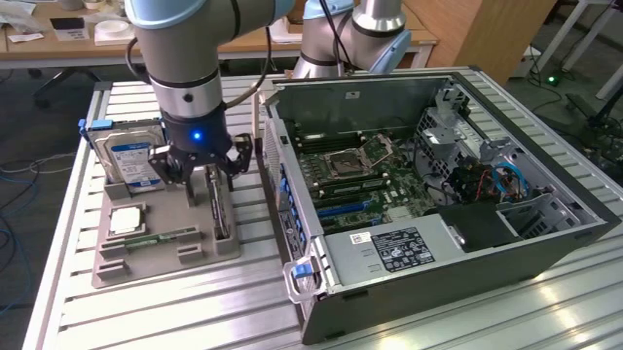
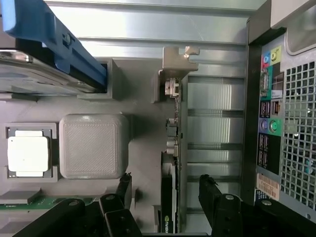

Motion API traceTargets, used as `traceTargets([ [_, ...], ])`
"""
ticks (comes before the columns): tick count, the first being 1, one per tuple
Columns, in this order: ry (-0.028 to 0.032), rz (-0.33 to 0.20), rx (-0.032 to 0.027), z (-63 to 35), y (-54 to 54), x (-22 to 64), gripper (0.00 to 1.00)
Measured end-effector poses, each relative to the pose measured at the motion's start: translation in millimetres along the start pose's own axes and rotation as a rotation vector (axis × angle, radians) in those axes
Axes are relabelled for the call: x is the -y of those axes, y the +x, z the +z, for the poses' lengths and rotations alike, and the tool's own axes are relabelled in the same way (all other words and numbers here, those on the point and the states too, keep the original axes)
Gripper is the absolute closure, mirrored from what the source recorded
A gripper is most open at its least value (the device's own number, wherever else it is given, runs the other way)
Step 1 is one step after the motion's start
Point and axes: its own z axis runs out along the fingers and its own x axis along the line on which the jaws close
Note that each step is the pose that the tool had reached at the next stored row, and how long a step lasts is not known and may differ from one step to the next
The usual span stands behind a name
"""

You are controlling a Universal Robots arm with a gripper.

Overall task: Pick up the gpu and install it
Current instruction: 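Pick up the gpu and move the gpu toward the slot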

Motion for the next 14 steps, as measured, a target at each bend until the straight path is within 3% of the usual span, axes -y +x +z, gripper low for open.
traceTargets([
  [14,0.0,-0.001,0.0,22.9,-2.2,2.0,0.34],
])
